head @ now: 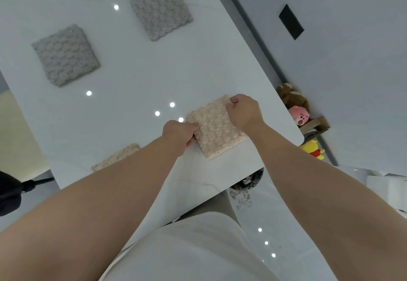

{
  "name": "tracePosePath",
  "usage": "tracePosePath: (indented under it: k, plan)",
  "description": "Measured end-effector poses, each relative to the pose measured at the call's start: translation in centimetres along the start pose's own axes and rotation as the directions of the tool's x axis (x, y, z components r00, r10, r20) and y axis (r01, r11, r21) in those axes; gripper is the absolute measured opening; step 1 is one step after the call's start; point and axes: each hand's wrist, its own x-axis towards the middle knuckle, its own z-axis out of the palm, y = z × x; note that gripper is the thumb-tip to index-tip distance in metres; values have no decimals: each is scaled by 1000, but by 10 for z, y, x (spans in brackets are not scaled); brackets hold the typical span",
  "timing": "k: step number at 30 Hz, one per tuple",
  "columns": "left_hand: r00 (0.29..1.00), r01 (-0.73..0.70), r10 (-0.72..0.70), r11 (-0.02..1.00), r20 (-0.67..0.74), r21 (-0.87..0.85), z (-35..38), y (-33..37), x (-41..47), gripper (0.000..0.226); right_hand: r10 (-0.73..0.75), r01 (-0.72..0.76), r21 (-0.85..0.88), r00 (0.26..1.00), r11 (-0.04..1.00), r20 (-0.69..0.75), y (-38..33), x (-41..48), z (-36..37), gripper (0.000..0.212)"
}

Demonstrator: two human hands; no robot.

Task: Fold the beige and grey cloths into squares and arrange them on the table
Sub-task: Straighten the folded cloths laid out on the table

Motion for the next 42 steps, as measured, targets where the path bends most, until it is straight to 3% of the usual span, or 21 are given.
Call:
tracePosePath:
  k: [14,16,18,21,23,25,27,29,30,32,35,37,40,42]
  plan:
    - [999,6,-5,1000,-41,17,-1,-12,21,14,-42,42,-5,999,999,16,3,5,8,34]
    - [998,-30,33,998,-61,60,0,-13,22,14,-42,43,-7,999,999,18,3,5,8,34]
    - [987,-122,142,969,-79,214,-1,-12,19,17,-37,37,-13,999,999,26,2,4,7,34]
    - [933,-298,361,781,-7,549,-7,-11,6,20,-47,48,-40,998,998,39,2,3,6,35]
    - [873,-378,484,595,59,709,-11,-12,-2,37,-56,58,-56,998,997,41,2,3,4,36]
    - [725,-429,672,268,151,863,-12,-15,-7,51,-49,52,-52,998,997,45,3,2,3,37]
    - [502,-481,809,-34,307,876,-11,-18,-11,57,-37,39,-43,998,998,49,2,1,2,37]
    - [345,-556,817,-219,462,802,-7,-20,-12,55,-38,40,-38,998,998,54,1,0,2,39]
    - [311,-590,787,-279,532,758,-4,-23,-11,54,-40,43,-36,997,998,61,0,-1,1,40]
    - [336,-638,711,-310,617,705,-1,-30,-9,57,-52,55,-37,995,998,80,-1,-3,0,45]
    - [477,-653,638,-203,605,730,-1,-45,-6,70,-90,99,-82,990,992,105,1,-6,-1,51]
    - [513,-647,625,-170,589,743,-5,-50,-6,80,-117,135,-139,985,981,125,2,-10,-4,56]
    - [543,-662,579,-152,609,734,-8,-52,-6,89,-283,302,-247,953,921,110,5,-16,-12,70]
    - [547,-684,582,-103,602,722,-9,-49,-7,84,-430,454,-323,891,830,147,7,-20,-19,75]
